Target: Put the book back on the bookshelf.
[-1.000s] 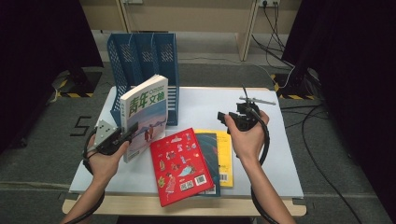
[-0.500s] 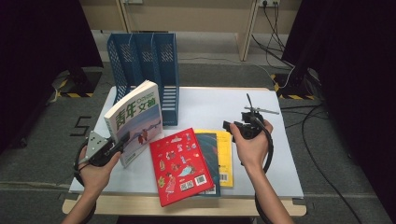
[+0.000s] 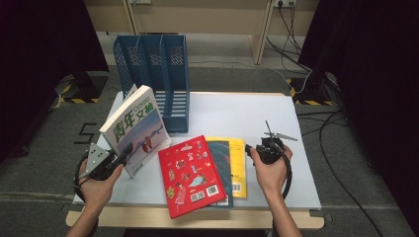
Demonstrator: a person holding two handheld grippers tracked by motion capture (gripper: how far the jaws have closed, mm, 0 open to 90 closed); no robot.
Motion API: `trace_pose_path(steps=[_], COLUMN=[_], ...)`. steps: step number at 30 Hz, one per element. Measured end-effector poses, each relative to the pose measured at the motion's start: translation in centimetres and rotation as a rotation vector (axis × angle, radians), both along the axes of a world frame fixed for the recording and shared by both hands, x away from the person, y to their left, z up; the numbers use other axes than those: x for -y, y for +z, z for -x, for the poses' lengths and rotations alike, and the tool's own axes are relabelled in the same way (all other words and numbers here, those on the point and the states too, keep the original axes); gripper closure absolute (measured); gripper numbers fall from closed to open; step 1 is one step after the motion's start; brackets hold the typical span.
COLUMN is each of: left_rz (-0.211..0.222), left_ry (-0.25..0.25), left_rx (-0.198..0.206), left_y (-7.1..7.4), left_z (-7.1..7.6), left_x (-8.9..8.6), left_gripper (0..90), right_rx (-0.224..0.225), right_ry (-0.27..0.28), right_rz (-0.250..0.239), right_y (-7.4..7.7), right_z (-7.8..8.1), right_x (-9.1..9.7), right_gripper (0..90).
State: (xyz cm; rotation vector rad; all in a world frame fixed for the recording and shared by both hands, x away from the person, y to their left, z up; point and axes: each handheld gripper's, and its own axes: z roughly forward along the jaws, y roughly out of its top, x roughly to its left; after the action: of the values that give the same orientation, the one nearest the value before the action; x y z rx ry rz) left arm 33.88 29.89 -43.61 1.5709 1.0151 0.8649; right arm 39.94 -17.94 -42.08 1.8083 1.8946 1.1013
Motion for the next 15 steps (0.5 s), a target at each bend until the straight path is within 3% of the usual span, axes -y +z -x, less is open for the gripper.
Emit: trace_pose_path(steps=[7,11,15], left_rz=[0.000,0.012,0.030], left_ry=[0.005,0.004,0.004], left_rx=[0.000,0.032,0.085], left_y=[0.1,0.8,2.6], left_z=[0.0,-0.2,-0.7], left_x=[0.0,0.1,0.2], left_gripper=[71.5,68.9,66.9], right_rx=[0.005,0.022,0.047], right_ry=[-0.013,-0.026,-0.026], right_rz=[-0.016,-0.032,-0.045], right_y=[-2.0,-2.4,-2.4], right_z=[0.6,1.2,1.8], right_x=[0.7,0.8,0.9], right_gripper=[53.7,53.7,53.4])
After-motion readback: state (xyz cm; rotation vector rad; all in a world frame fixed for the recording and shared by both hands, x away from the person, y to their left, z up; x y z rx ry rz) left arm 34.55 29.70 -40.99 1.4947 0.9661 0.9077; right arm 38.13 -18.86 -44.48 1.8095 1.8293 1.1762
